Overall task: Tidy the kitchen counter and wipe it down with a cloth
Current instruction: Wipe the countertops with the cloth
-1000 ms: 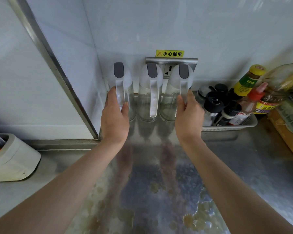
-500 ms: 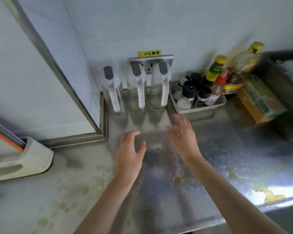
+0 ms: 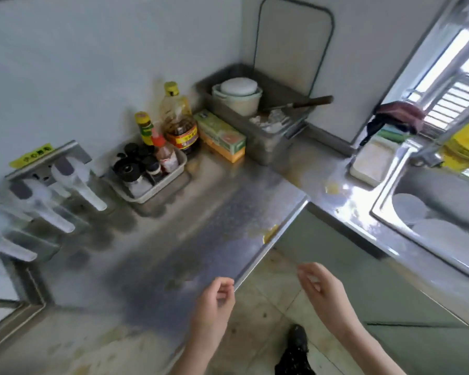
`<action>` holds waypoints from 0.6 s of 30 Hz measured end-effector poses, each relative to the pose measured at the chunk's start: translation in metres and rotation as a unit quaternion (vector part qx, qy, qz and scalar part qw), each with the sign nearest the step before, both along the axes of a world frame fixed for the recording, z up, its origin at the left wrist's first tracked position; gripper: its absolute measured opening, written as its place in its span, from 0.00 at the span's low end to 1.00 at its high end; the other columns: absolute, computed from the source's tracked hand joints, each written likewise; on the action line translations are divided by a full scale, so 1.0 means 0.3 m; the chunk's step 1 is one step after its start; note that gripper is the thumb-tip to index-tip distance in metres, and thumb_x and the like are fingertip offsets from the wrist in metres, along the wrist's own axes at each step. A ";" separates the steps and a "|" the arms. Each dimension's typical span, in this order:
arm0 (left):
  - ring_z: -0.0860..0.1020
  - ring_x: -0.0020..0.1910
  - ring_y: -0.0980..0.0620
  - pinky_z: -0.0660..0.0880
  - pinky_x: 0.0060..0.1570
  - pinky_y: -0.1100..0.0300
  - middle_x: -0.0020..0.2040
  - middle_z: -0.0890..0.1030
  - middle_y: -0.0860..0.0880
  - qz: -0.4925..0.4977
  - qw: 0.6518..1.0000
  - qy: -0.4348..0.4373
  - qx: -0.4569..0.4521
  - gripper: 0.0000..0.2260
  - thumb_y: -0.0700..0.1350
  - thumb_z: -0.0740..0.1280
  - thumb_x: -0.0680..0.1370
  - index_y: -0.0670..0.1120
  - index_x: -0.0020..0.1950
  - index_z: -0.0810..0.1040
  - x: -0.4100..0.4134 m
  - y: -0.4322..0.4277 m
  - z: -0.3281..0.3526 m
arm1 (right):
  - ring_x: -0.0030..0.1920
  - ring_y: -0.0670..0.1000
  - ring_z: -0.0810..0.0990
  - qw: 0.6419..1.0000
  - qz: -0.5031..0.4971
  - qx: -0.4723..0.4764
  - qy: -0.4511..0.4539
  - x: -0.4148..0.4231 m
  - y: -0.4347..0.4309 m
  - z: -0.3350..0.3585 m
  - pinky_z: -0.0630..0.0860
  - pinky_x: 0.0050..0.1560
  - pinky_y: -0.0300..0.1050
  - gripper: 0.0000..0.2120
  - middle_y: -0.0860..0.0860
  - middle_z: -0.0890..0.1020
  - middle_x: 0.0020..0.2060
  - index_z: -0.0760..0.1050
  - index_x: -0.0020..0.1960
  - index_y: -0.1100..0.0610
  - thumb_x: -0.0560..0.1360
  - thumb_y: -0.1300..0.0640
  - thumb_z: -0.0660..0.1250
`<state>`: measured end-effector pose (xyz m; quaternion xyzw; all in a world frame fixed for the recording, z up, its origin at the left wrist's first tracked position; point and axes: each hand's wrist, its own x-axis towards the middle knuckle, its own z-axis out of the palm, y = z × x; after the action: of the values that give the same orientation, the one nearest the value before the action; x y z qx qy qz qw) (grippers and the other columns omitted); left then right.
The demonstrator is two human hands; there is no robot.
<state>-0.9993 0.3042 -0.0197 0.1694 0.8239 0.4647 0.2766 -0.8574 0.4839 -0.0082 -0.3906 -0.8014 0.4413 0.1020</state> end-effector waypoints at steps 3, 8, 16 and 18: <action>0.80 0.39 0.59 0.74 0.42 0.69 0.37 0.82 0.52 -0.058 0.998 -0.002 0.007 0.12 0.35 0.68 0.74 0.53 0.40 0.76 0.035 0.168 0.030 | 0.47 0.45 0.80 0.998 -0.059 0.004 0.010 0.130 0.119 0.007 0.78 0.49 0.48 0.06 0.44 0.81 0.47 0.77 0.47 0.50 0.76 0.60 0.66; 0.80 0.39 0.60 0.73 0.43 0.71 0.40 0.83 0.50 -0.106 0.994 0.027 0.010 0.10 0.35 0.68 0.74 0.51 0.42 0.78 0.044 0.463 0.058 | 0.47 0.41 0.79 0.991 -0.132 -0.009 0.018 0.251 0.354 0.014 0.76 0.49 0.43 0.11 0.43 0.81 0.45 0.75 0.47 0.45 0.75 0.61 0.68; 0.79 0.45 0.59 0.73 0.46 0.73 0.44 0.83 0.52 -0.148 0.987 0.047 0.038 0.07 0.37 0.68 0.75 0.49 0.47 0.78 0.002 0.975 0.157 | 0.45 0.41 0.78 0.980 -0.176 -0.066 0.060 0.219 0.805 0.123 0.72 0.44 0.39 0.02 0.47 0.81 0.44 0.76 0.48 0.52 0.77 0.56 0.64; 0.80 0.46 0.59 0.73 0.47 0.72 0.45 0.82 0.53 -0.171 0.983 0.052 0.048 0.09 0.37 0.67 0.75 0.52 0.46 0.78 -0.019 1.086 0.189 | 0.43 0.43 0.79 0.980 -0.174 -0.060 0.071 0.173 0.913 0.162 0.73 0.44 0.39 0.02 0.48 0.81 0.42 0.75 0.47 0.54 0.77 0.57 0.64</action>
<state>-1.0051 0.6301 0.0371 0.3445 0.7728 0.4403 0.3005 -0.8054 0.7577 0.0403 -0.4974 -0.6839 0.4905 0.2105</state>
